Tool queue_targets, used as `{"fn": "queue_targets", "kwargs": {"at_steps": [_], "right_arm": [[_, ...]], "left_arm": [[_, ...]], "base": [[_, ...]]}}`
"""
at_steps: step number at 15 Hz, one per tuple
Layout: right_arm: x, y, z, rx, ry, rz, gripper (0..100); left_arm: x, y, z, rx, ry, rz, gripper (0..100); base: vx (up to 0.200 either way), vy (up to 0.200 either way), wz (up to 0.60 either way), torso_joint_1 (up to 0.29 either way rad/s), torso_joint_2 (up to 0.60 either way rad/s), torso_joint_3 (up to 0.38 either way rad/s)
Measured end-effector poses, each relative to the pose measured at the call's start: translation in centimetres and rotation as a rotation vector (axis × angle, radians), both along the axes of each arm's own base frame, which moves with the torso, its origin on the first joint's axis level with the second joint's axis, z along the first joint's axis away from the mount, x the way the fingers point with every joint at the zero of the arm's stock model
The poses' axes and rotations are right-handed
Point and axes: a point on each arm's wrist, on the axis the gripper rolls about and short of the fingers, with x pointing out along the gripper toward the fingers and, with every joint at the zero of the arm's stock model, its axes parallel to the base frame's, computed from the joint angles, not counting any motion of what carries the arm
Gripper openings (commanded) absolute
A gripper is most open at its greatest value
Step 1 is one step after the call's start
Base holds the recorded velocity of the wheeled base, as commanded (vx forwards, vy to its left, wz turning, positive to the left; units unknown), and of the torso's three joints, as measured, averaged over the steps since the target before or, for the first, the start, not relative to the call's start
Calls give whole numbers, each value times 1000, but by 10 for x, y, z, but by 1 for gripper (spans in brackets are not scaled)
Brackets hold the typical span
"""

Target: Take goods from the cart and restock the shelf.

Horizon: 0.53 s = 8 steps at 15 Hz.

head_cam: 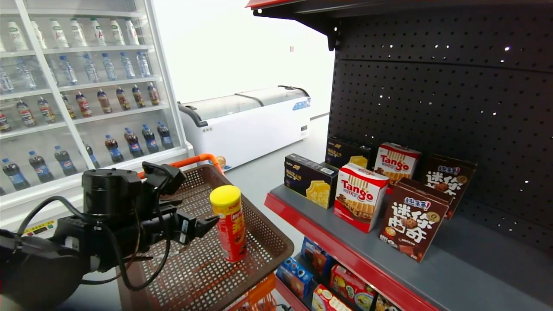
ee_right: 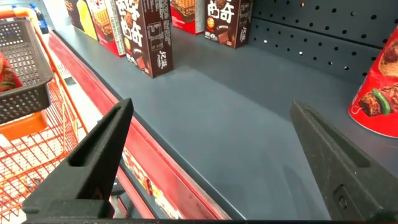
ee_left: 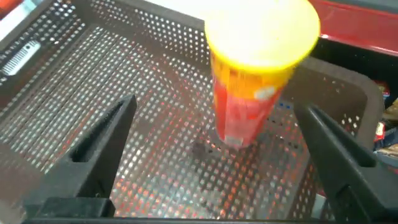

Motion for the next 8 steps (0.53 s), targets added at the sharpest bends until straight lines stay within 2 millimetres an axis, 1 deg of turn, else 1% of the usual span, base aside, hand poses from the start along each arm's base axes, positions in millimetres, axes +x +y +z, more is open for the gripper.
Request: {"fn": "queue_targets", "kwargs": {"at_steps": [2, 5, 8], "right_arm": [[0, 0, 0, 0, 0, 0, 100], [0, 0, 0, 0, 0, 0, 100], [0, 0, 0, 0, 0, 0, 100]], "left_arm": [[19, -7, -8, -3, 8, -7, 100], [39, -16, -20, -4, 9, -19, 100], [47, -24, -37, 2, 34, -39, 100]], "base": [[0, 0, 0, 0, 0, 0], [0, 0, 0, 0, 0, 0], [0, 0, 0, 0, 0, 0]]}}
